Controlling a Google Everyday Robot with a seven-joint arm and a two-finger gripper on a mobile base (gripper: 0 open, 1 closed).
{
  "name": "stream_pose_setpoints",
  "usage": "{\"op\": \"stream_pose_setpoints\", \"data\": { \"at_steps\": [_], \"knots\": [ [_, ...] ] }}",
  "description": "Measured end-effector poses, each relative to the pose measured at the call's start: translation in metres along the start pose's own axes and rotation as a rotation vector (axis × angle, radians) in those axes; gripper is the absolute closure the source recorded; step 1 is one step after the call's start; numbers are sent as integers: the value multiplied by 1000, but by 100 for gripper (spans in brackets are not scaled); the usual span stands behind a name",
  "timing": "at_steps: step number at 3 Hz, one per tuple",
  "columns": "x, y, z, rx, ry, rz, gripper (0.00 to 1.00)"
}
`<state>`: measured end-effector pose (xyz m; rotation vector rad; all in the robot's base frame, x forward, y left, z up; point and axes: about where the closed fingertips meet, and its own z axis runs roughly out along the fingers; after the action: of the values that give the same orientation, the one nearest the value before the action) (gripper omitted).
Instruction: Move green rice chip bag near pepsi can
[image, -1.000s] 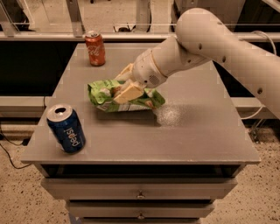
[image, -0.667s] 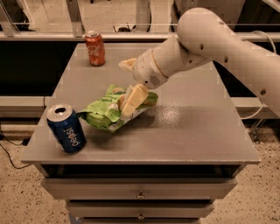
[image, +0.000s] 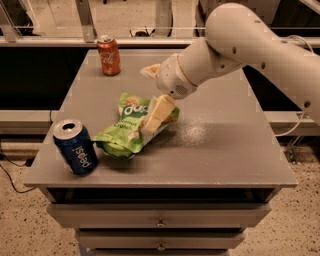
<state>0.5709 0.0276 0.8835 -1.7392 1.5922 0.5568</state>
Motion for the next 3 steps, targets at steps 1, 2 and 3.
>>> {"op": "stream_pose_setpoints", "data": {
  "at_steps": [1,2,3],
  "knots": [
    [16,-11,-26,23,109,-63,0],
    [31,-13,-51,27,192,-107,0],
    [45,-22,-93,81,253,-123,0]
  ]
}}
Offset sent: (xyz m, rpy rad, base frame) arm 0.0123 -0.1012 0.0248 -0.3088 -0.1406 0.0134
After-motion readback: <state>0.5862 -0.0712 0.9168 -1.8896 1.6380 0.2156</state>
